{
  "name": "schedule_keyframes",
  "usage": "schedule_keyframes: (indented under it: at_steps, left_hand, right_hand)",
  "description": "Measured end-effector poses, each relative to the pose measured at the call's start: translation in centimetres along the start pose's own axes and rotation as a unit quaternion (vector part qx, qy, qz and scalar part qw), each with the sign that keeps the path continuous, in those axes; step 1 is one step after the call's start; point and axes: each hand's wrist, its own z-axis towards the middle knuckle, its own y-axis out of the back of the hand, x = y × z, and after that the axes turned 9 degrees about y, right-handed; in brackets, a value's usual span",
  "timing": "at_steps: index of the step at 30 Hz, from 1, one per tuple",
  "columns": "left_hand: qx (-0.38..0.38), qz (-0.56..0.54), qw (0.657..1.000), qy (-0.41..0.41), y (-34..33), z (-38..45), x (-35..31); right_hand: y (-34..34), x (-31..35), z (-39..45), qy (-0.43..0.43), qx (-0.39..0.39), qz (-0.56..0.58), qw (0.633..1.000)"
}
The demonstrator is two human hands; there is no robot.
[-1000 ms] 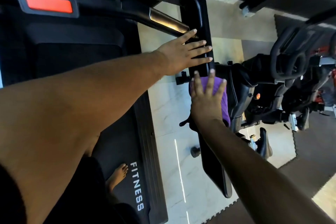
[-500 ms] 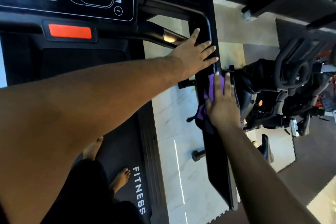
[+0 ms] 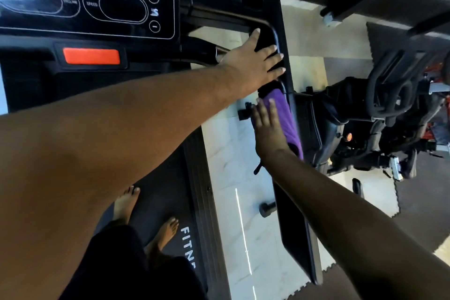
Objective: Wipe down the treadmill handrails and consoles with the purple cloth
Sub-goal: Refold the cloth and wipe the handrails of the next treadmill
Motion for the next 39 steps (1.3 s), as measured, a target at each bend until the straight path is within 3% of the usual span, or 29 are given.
schedule_keyframes:
  at_steps: [3, 6, 8, 12, 17, 22, 27, 34, 39]
  left_hand:
    - [-0.032, 0.027, 0.999, -0.001, -1.3, 0.3, 0.0]
    - [-0.055, 0.024, 0.998, -0.031, -1.2, -0.6, 0.1]
    - [-0.043, 0.025, 0.998, -0.028, -0.5, -1.1, 0.2]
    - [-0.038, 0.012, 0.999, -0.018, 0.3, -1.5, -0.8]
    - [-0.083, -0.009, 0.996, -0.034, -0.7, 0.0, -4.4]
    - [-0.056, -0.034, 0.998, 0.008, -0.5, -0.5, -6.0]
    - [-0.012, -0.063, 0.997, 0.044, 1.0, -1.7, -7.1]
    - [0.080, -0.073, 0.989, 0.105, 2.0, -3.7, -7.4]
    - [0.080, -0.091, 0.982, 0.147, 1.6, -5.6, -6.2]
  right_hand:
    - [-0.3, 0.9, 2.5, 0.022, 0.075, -0.057, 0.995]
    - [-0.9, -0.5, -1.4, 0.067, -0.005, -0.087, 0.994]
    - [-2.1, -1.6, -5.8, 0.016, -0.097, 0.051, 0.994]
    - [-6.4, 0.7, -12.3, -0.096, -0.179, 0.350, 0.915]
    - [-6.0, -0.4, -8.7, -0.086, -0.234, 0.454, 0.855]
    - [-5.8, -0.9, -8.2, -0.097, -0.267, 0.521, 0.805]
    - [-10.4, 2.8, -13.8, -0.077, -0.247, 0.540, 0.801]
    - [-6.9, -2.3, -7.3, -0.047, -0.281, 0.569, 0.771]
    - [-9.1, -0.2, -11.0, -0.051, -0.250, 0.578, 0.775]
